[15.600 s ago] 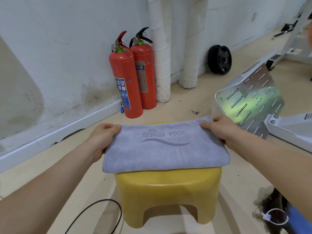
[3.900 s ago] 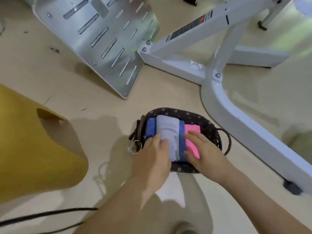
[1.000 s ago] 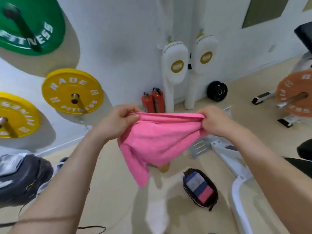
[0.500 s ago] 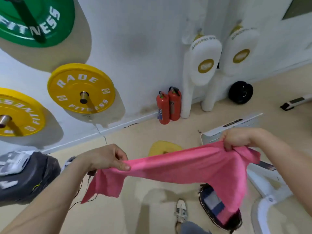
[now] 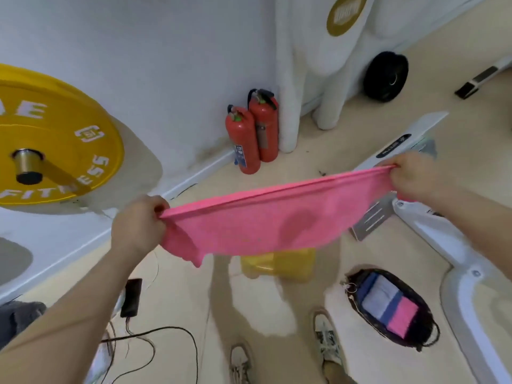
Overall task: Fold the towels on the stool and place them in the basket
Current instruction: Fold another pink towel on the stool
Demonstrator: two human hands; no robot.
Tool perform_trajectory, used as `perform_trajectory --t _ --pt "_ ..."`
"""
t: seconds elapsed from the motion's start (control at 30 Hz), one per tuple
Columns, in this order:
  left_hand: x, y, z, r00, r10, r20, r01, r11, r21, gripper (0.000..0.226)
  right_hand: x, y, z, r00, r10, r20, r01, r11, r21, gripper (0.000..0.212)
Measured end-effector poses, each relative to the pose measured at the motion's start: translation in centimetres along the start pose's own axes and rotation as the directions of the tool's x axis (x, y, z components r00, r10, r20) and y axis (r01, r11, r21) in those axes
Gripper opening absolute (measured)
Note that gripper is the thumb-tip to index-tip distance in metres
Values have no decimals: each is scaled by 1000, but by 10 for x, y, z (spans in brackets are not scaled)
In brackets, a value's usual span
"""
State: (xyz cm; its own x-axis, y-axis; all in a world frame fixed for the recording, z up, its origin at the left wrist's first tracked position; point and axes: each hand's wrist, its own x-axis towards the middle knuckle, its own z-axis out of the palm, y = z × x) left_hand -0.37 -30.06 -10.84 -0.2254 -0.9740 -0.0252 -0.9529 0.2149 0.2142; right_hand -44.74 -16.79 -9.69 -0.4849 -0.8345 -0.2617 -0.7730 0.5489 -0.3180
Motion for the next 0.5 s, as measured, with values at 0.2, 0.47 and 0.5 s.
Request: perform_trajectory --t 0.2,0.47,0.5 --pt "50 -45 113 963 201 -177 -205 979 -3 23 11 25 98 977 -58 -206 59 998 2 33" --pt "22 -116 355 938 347 -9 -346 937 41 30 -5 143 378 974 -79 -212 89 995 36 55" --pt "17 -126 383 930 365 45 -367 928 59 31 -10 154 408 980 -69 -187 74 997 22 57"
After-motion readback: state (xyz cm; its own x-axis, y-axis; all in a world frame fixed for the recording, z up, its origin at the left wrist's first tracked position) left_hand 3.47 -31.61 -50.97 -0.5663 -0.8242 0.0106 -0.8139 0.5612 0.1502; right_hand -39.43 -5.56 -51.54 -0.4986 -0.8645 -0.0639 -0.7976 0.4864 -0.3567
